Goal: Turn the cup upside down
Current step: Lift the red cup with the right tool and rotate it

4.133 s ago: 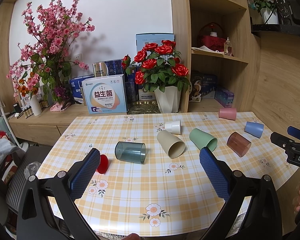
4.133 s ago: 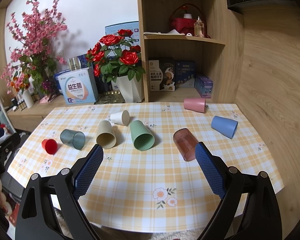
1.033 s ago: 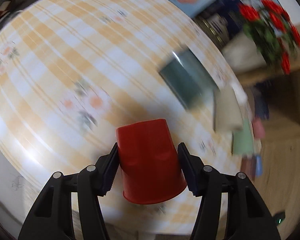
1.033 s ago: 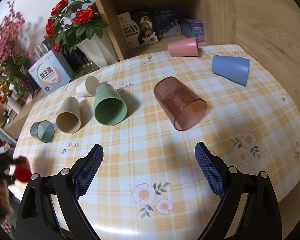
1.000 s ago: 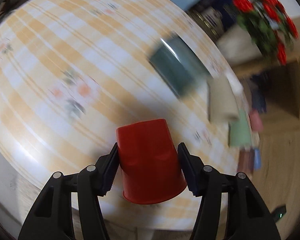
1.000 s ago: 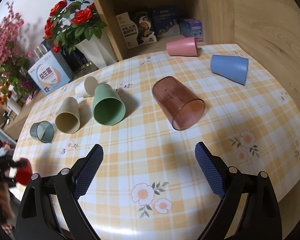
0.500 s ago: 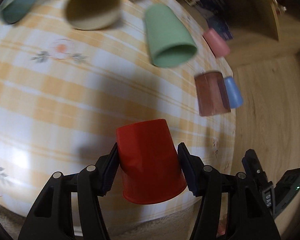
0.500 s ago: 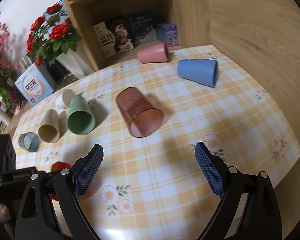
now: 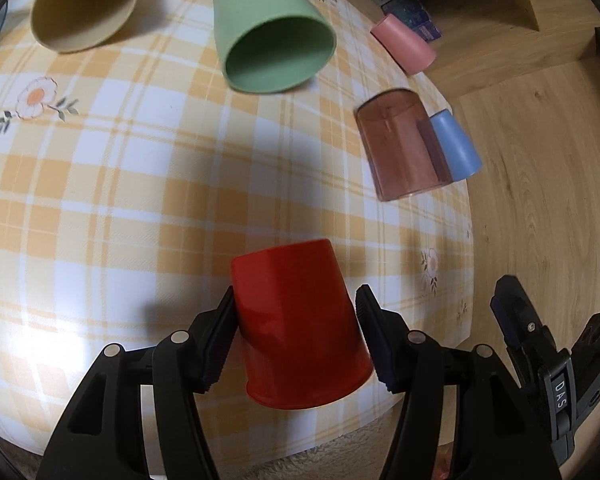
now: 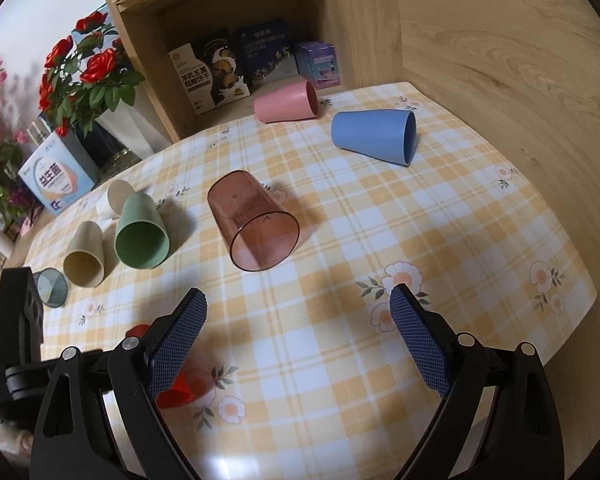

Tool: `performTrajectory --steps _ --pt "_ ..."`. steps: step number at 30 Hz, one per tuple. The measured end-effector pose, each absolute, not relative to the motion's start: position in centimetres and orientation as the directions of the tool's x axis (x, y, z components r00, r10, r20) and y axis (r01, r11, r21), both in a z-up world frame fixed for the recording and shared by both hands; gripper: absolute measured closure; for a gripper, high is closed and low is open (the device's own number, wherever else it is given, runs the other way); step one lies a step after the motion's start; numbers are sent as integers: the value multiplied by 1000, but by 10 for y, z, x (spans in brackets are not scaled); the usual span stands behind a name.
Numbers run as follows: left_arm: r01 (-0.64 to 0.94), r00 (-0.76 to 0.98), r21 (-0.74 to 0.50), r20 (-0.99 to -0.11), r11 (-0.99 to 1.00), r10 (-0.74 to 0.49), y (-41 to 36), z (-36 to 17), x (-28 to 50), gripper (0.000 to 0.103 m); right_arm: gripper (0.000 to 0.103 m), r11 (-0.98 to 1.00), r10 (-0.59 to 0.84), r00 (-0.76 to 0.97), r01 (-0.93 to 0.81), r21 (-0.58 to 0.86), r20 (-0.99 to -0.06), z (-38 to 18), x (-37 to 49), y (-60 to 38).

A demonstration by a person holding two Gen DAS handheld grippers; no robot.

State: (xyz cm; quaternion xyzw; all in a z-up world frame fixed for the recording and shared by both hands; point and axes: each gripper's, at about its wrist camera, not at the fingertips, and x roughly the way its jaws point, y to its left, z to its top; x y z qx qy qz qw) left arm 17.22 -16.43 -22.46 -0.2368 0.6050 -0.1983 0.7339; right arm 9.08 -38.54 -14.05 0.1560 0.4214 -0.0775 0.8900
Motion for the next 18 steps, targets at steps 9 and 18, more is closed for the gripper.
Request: performTrajectory --steps 9,18 --pt "64 316 -565 -770 823 -554 -128 -193 170 27 13 945 11 637 245 216 -770 -134 88 -377" --pt "124 531 -350 -767 928 -360 -60 -148 147 6 13 963 64 613 170 211 -787 -132 90 -350"
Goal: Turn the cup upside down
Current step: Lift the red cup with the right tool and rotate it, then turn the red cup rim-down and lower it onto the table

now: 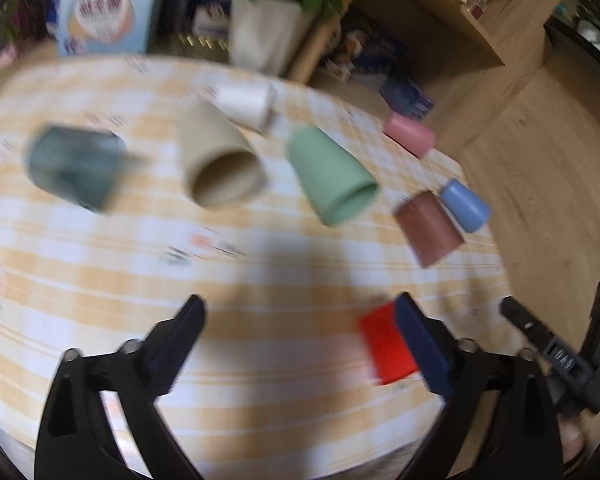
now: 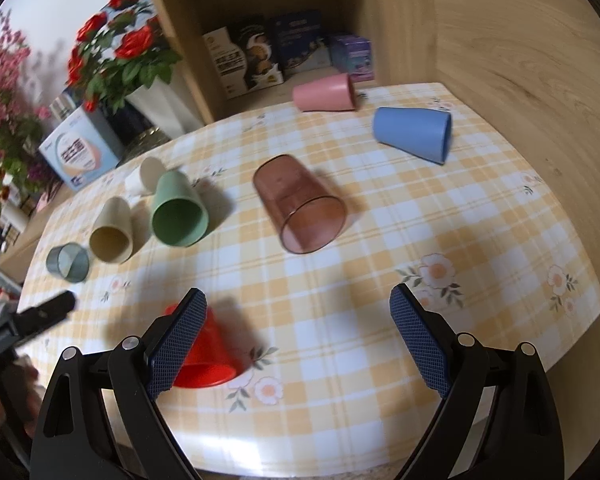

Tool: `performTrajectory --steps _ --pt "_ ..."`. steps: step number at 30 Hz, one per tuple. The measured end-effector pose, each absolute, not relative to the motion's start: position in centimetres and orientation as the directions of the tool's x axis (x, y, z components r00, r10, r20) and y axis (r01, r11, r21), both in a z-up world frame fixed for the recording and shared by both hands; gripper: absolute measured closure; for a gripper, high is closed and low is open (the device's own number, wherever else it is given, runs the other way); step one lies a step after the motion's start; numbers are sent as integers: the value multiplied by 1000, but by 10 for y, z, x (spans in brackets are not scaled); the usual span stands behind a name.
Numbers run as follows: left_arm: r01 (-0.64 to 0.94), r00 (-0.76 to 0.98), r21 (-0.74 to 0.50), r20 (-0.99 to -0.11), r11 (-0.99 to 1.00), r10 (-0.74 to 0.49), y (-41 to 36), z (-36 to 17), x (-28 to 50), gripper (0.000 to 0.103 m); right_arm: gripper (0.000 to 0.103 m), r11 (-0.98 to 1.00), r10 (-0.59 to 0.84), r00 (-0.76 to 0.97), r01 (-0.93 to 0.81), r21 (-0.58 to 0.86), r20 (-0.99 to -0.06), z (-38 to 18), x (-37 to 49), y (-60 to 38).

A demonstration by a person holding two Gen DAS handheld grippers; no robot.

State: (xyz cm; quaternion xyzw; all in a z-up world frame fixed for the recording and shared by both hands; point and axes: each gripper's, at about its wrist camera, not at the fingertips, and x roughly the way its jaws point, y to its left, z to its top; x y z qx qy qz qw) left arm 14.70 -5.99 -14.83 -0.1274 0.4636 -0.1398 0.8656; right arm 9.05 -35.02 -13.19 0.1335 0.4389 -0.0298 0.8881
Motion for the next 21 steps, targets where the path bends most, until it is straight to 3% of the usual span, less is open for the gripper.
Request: performTrajectory --steps 9,21 --pt "5 737 -100 -672 995 -71 23 -118 107 6 13 969 167 512 74 236 -843 -140 109 -323" --pt "-25 781 -59 -625 998 -18 45 -113 80 6 13 959 274 180 -126 254 -945 -162 173 -255"
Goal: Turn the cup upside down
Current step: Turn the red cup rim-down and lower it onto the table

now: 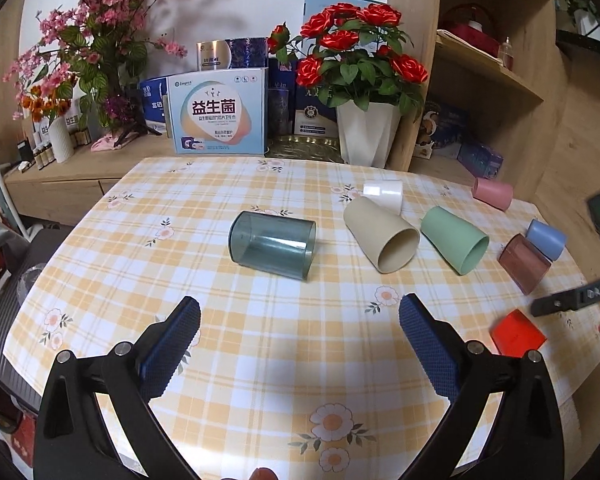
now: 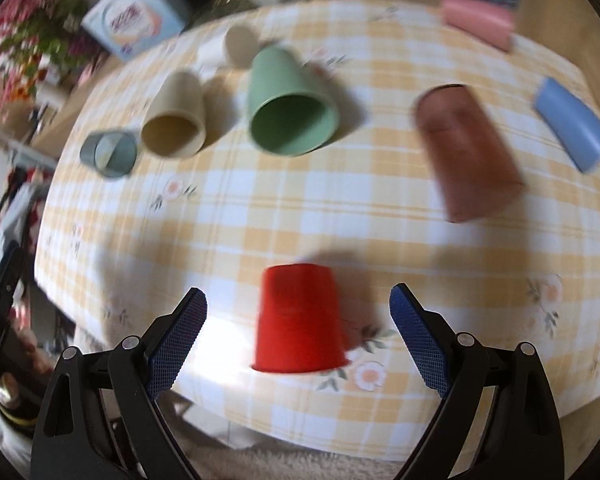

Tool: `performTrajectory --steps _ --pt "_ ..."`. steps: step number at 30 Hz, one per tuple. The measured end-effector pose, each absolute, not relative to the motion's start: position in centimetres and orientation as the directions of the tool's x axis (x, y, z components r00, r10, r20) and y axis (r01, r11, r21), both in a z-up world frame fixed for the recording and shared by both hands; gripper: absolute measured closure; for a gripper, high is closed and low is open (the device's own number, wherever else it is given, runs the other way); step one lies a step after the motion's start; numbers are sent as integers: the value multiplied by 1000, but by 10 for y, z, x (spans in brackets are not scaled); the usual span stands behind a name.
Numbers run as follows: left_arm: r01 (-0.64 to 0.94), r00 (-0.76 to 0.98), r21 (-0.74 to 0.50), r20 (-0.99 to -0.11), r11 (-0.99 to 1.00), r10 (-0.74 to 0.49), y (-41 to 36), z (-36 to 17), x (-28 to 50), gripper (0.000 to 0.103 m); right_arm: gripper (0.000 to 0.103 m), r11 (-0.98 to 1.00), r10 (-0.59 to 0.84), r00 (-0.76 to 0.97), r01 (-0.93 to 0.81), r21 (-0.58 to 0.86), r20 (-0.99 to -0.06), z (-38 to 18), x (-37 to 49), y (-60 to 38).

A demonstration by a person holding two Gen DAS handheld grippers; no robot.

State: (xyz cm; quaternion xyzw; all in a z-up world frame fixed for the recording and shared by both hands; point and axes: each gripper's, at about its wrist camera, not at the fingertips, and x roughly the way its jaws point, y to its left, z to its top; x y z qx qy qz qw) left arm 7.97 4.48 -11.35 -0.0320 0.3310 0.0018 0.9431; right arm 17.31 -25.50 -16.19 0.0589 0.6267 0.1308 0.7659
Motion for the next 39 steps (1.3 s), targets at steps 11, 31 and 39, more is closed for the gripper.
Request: performTrajectory --steps 11,31,39 --pt "19 758 -103 -647 994 -82 29 -123 68 6 32 976 175 26 -136 170 -984 -195 193 -223" --pt "8 737 -106 -672 994 -78 22 -130 69 6 48 979 169 -20 -113 170 -985 -216 205 -227" --pt "3 738 -109 -670 994 -76 21 -130 67 6 51 966 238 61 -117 230 -969 -211 187 -235"
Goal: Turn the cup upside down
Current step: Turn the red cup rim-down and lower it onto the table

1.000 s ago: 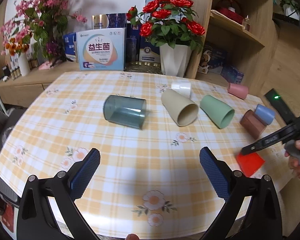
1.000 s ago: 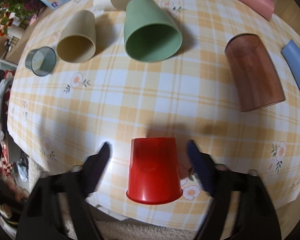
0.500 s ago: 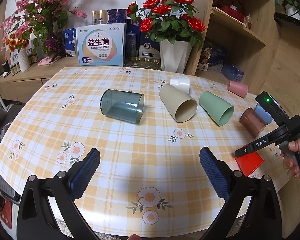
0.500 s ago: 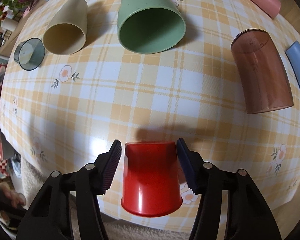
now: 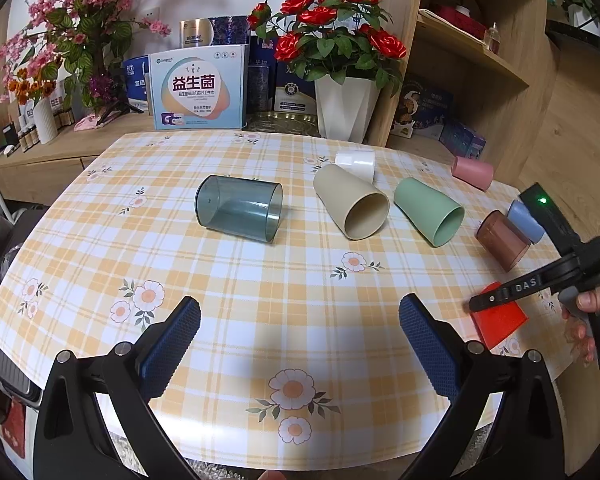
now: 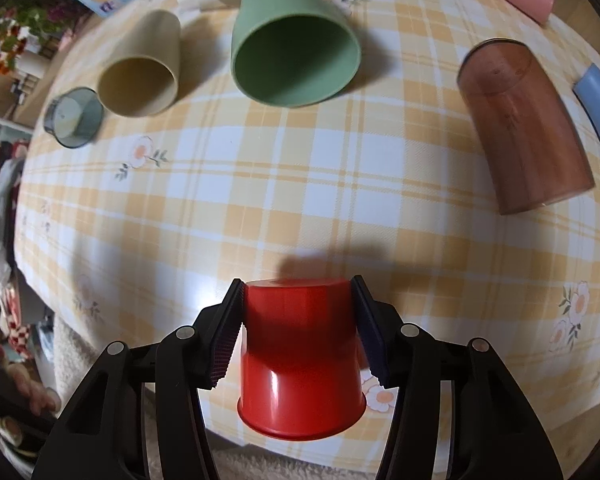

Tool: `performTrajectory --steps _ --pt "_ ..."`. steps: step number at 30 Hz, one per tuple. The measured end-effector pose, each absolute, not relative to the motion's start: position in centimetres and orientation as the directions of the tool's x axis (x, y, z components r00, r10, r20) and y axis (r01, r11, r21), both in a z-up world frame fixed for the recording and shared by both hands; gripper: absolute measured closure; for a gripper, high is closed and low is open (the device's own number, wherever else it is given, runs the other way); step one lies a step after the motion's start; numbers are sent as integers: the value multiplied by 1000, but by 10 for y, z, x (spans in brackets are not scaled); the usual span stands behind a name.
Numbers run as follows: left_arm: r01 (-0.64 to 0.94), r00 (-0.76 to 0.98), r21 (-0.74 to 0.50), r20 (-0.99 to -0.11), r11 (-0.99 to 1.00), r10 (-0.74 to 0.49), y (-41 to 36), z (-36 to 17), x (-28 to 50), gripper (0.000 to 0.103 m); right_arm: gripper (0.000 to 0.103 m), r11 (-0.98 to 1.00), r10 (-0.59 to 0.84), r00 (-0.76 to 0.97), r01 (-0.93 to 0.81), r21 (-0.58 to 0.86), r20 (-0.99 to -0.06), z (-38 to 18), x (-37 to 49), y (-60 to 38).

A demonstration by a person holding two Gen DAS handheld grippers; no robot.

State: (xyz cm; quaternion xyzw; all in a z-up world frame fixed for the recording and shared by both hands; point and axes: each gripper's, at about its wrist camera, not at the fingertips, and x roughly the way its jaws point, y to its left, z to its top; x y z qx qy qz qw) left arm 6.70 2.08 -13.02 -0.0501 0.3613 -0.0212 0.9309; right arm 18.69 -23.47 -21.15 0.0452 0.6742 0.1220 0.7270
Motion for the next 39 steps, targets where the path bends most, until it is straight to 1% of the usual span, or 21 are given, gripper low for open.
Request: performTrajectory --steps 6,12,15,19,24,27,34,39 --pt "-3 739 -115 -670 993 -76 20 -131 65 6 52 965 253 176 -111 236 -951 -197 165 -260" --pt "12 732 -112 -676 994 -85 15 -133 66 6 52 960 278 327 -64 272 -903 -178 124 -285" --pt "19 728 -104 -680 994 -85 10 -135 67 6 52 972 227 414 -37 233 -882 -167 103 -292" --pt "24 725 -100 -683 995 -86 6 -136 67 6 52 968 221 489 -7 250 -844 -158 87 -302" --pt "33 724 -81 -685 996 -80 1 -136 65 6 52 985 139 566 5 172 -813 -149 95 -306" --pt "28 724 -81 -685 996 -76 1 -135 65 6 52 991 99 598 12 132 -795 -154 107 -307" --pt "22 723 -69 -688 997 -64 0 -135 65 6 52 993 58 612 48 110 -789 -174 136 -304" --pt "11 722 -67 -690 998 -54 3 -136 66 6 52 995 39 625 47 88 -780 -177 134 -299"
